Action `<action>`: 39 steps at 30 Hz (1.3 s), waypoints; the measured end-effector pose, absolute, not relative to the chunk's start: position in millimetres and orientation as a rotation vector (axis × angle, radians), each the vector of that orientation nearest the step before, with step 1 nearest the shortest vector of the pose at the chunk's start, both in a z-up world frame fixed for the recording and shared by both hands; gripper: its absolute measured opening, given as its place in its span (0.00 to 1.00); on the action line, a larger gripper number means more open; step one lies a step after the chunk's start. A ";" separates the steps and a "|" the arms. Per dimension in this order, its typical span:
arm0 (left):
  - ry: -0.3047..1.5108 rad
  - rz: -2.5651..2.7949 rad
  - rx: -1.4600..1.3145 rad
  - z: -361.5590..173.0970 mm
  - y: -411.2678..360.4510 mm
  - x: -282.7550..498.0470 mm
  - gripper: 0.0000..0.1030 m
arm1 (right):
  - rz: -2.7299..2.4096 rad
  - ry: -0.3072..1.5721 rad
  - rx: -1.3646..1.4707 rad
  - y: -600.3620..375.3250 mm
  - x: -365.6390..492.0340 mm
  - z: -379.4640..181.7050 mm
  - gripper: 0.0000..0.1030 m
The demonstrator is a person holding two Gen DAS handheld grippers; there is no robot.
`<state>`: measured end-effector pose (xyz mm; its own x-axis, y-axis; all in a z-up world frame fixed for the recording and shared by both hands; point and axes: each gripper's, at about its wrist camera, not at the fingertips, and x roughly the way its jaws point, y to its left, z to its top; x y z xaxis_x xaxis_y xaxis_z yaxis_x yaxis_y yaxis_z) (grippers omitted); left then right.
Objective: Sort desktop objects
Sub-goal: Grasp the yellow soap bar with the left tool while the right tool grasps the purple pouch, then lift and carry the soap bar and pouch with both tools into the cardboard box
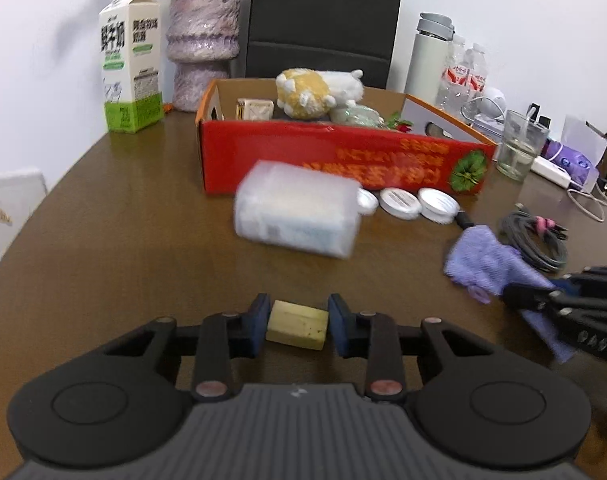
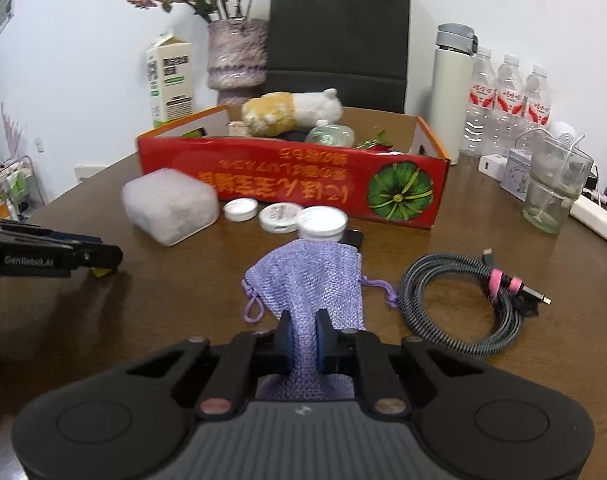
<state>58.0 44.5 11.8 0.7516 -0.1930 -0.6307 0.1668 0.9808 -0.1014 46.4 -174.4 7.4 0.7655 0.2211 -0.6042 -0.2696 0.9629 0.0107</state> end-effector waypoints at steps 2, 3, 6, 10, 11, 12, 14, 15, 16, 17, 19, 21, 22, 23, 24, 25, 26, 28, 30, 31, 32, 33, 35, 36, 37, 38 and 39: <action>0.693 -0.203 -0.073 14.4 41.1 37.7 0.31 | 0.276 0.644 -0.073 -169.9 29.6 7.6 0.08; 0.687 -0.204 -0.083 15.6 39.2 26.9 0.31 | 0.281 0.644 -0.074 -168.2 22.0 8.1 0.08; 0.660 -0.192 -0.082 20.5 30.4 -6.6 0.31 | 0.296 0.640 -0.051 -164.7 -8.3 11.2 0.07; 0.628 -0.193 -0.094 31.1 23.5 -45.3 0.31 | 0.290 0.599 -0.053 -166.5 -45.9 23.2 0.05; 0.616 -0.195 -0.096 34.6 22.2 -54.3 0.31 | 0.289 0.580 -0.048 -169.1 -55.2 28.9 0.05; 0.607 -0.194 -0.094 37.3 21.1 -60.9 0.31 | 0.287 0.563 -0.043 -171.0 -62.4 33.9 0.05; 0.589 -0.191 -0.091 43.2 19.4 -73.2 0.31 | 0.274 0.514 -0.036 -177.2 -79.9 46.4 0.05; 0.580 -0.190 -0.092 45.9 19.4 -77.6 0.31 | 0.267 0.491 -0.028 -180.9 -87.5 52.9 0.05; 0.571 -0.188 -0.093 48.6 19.0 -82.1 0.31 | 0.262 0.462 -0.014 -185.4 -95.5 59.8 0.05; 0.564 -0.189 -0.094 50.8 18.6 -85.4 0.31 | 0.257 0.438 -0.001 -189.6 -101.8 65.8 0.05; 0.550 -0.192 -0.092 53.8 16.6 -92.3 0.31 | 0.253 0.402 0.027 -198.3 -112.8 75.5 0.05; 0.543 -0.190 -0.088 55.3 14.1 -98.6 0.31 | 0.247 0.398 0.055 -206.3 -117.5 80.2 0.05; 0.542 -0.196 -0.085 55.3 12.8 -100.9 0.31 | 0.251 0.399 0.072 -210.5 -119.2 81.7 0.05; 0.543 -0.203 -0.084 54.7 11.2 -103.1 0.31 | 0.265 0.408 0.094 -214.6 -119.7 81.7 0.05; 0.546 -0.205 -0.083 53.2 9.6 -104.6 0.31 | 0.272 0.426 0.091 -216.1 -119.1 79.9 0.05; 0.552 -0.207 -0.079 51.2 8.0 -105.6 0.31 | 0.259 0.436 0.067 -215.0 -118.1 75.3 0.05; 0.558 -0.208 -0.076 48.8 6.1 -106.4 0.31 | 0.251 0.448 0.043 -212.3 -116.2 68.6 0.05; 0.570 -0.214 -0.075 45.0 3.7 -107.9 0.31 | 0.251 0.500 0.012 -206.7 -109.8 52.4 0.05; 0.573 -0.219 -0.069 42.1 2.5 -109.4 0.31 | 0.252 0.528 -0.016 -199.0 -106.1 39.8 0.05; 0.576 -0.217 -0.064 40.9 2.0 -109.1 0.31 | 0.256 0.539 -0.033 -195.0 -104.7 34.4 0.05; 0.580 -0.214 -0.061 39.3 1.9 -108.5 0.31 | 0.261 0.549 -0.044 -191.3 -103.7 29.9 0.06; 0.583 -0.211 -0.059 38.2 2.2 -108.0 0.31 | 0.270 0.561 -0.060 -187.3 -101.4 25.9 0.06; 0.590 -0.204 -0.057 35.6 3.5 -106.1 0.31 | 0.270 0.570 -0.094 -179.5 -101.0 19.5 0.09; 0.593 -0.202 -0.059 34.4 3.8 -105.6 0.31 | 0.266 0.570 -0.112 -175.9 -100.5 17.3 0.13; 0.598 -0.200 -0.060 33.3 4.4 -104.8 0.31 | 0.266 0.577 -0.128 -172.9 -100.2 16.2 0.19; 0.601 -0.198 -0.062 32.2 4.8 -104.6 0.31 | 0.263 0.578 -0.139 -170.7 -100.7 15.5 0.24; 0.604 -0.197 -0.062 31.4 5.2 -104.3 0.31 | 0.271 0.571 -0.144 -168.5 -102.5 15.7 0.24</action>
<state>-104.3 5.2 31.4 0.8052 -0.2022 -0.5575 0.1662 0.9793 -0.1151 -102.5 -168.5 15.7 0.8071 0.2126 -0.5508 -0.2921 0.9545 -0.0596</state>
